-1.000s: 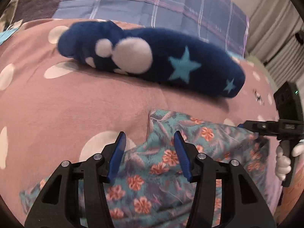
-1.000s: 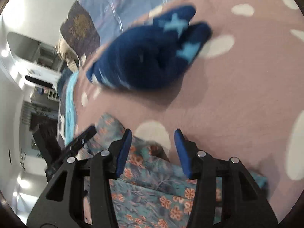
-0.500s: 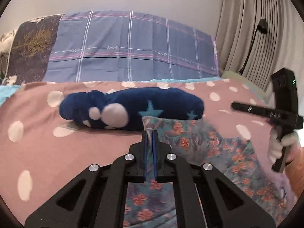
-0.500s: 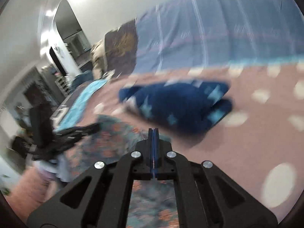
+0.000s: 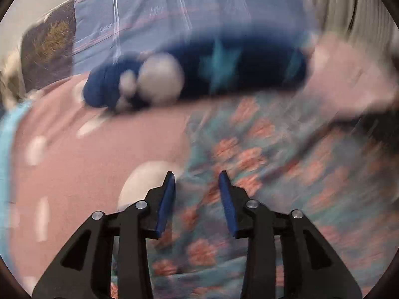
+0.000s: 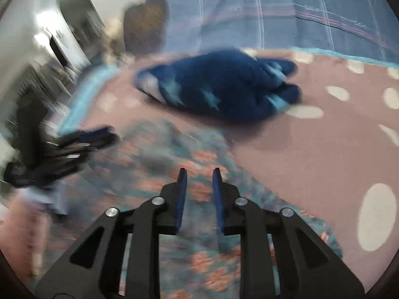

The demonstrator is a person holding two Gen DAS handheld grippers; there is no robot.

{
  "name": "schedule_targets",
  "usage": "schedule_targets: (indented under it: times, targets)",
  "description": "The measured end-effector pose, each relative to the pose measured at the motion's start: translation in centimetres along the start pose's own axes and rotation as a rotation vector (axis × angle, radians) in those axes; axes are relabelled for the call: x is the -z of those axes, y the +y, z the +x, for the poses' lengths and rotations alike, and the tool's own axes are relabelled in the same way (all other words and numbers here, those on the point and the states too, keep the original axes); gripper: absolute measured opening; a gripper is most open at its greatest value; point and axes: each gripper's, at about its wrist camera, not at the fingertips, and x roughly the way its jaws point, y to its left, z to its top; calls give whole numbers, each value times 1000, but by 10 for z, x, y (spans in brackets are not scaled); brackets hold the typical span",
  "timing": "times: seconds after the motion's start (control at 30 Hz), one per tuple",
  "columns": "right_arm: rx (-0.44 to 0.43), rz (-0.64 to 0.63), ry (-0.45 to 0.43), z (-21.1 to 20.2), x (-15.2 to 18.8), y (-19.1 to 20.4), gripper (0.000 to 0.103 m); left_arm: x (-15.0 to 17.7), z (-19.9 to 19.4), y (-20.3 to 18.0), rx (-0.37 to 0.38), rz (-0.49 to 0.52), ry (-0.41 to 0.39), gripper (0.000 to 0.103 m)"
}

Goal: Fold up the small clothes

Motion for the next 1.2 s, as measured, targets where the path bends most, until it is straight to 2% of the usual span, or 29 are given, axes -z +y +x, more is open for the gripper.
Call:
schedule_targets:
  times: [0.03, 0.07, 0.13, 0.17, 0.2, 0.23, 0.3, 0.33, 0.4, 0.57, 0.6, 0.63, 0.67, 0.7, 0.73, 0.77, 0.8, 0.87, 0.9, 0.93, 0.97, 1.03, 1.1, 1.13, 1.17, 1.2]
  targets:
    - [22, 12, -13, 0, 2, -1, 3, 2, -11, -2, -17, 4, -36, 39]
    - [7, 53, -37, -9, 5, -5, 5, 3, -25, 0, 19, -22, -55, 39]
    - [-44, 76, -60, -26, 12, -6, 16, 9, -56, 5, 91, -45, -130, 39]
    - [-73, 56, -78, -36, 14, -6, 29, 11, -68, 4, 88, -24, -161, 41]
    - [-66, 22, -102, -46, 14, -6, 37, 12, -75, 3, 63, 1, -180, 42]
    - [-39, 5, -115, -50, 11, -7, 48, 12, -78, 4, 39, 11, -172, 44]
    - [-79, 44, -89, -48, 0, -15, 49, 10, -72, 10, 29, -24, -128, 45]
    - [-127, 96, -70, -43, -7, -22, 50, 9, -69, 12, 29, -39, -115, 45]
    - [-153, 176, -47, -29, -23, -29, 50, 3, -58, 16, 35, -71, -96, 45]
    - [-247, 295, 41, 20, -40, -35, 55, -24, -10, 34, 129, -211, -36, 47]
    - [-251, 304, 34, 23, -41, -33, 55, -28, 0, 35, 143, -235, -18, 47]
    - [-253, 304, 14, 23, -41, -32, 50, -32, 12, 38, 168, -263, 6, 36]
    - [-262, 284, -2, 22, -42, -30, 9, -34, 20, 39, 199, -286, 18, 6]
    - [-272, 258, -26, 16, -42, -26, 7, -36, 24, 41, 233, -313, 22, 4]
    - [-258, 234, -89, 5, -41, -24, 4, -36, 17, 44, 253, -337, -34, 4]
    - [-219, 192, -192, -16, -37, -21, 4, -36, 13, 44, 250, -329, -76, 4]
    - [-186, 177, -216, -19, -38, -20, 4, -34, 12, 46, 224, -321, -97, 4]
    - [-79, 166, -161, -6, -38, -23, 1, -32, 21, 45, 143, -311, -50, 5]
    - [13, 167, -137, 2, -37, -25, 0, -30, 26, 43, 129, -310, -19, 5]
    - [63, 168, -103, 11, -36, -27, 4, -29, 24, 41, 122, -309, -22, 7]
    - [47, 179, -86, 14, -34, -29, 5, -28, 18, 40, 112, -302, -32, 8]
    - [-35, 219, -125, -3, -23, -32, 7, -28, -4, 36, 98, -268, -66, 10]
    - [-82, 193, -160, -33, -7, -25, 8, -23, -33, 30, 77, -223, -119, 22]
    - [-112, 182, -169, -46, 3, -23, 8, -16, -53, 26, 92, -197, -153, 33]
    - [-152, 157, -170, -66, 22, -18, 8, -6, -71, 19, 120, -172, -178, 40]
    - [-159, 134, -164, -74, 35, -15, 10, 4, -82, 14, 140, -153, -183, 41]
